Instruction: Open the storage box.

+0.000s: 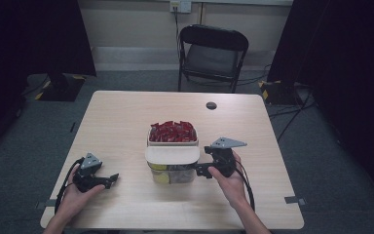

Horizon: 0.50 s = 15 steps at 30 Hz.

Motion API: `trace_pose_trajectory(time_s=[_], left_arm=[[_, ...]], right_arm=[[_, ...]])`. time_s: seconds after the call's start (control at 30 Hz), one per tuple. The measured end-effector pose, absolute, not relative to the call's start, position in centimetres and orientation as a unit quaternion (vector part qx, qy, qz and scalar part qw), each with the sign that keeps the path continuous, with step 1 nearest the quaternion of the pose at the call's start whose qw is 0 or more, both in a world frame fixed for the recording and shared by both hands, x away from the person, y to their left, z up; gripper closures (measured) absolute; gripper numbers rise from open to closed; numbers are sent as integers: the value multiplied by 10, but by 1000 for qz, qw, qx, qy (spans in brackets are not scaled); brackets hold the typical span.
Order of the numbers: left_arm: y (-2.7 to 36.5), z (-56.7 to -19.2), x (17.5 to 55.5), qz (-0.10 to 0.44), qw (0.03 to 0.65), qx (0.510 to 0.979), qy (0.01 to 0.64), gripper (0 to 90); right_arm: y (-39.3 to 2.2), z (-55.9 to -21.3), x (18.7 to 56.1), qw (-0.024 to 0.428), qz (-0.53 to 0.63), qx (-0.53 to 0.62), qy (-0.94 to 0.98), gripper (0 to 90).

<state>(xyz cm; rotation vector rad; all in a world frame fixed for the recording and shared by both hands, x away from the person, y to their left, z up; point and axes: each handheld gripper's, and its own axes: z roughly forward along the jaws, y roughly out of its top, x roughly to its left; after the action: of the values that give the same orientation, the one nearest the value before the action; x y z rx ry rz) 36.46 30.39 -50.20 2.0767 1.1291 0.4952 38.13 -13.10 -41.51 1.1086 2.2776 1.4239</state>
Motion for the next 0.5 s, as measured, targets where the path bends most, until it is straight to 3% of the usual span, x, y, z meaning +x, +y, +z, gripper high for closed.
trace_pose_trajectory(time_s=[0.5], left_arm=[[304,-502,365,192,355,804,437,144]], right_arm=[[-127,-411,393,112,493,383,773,140]])
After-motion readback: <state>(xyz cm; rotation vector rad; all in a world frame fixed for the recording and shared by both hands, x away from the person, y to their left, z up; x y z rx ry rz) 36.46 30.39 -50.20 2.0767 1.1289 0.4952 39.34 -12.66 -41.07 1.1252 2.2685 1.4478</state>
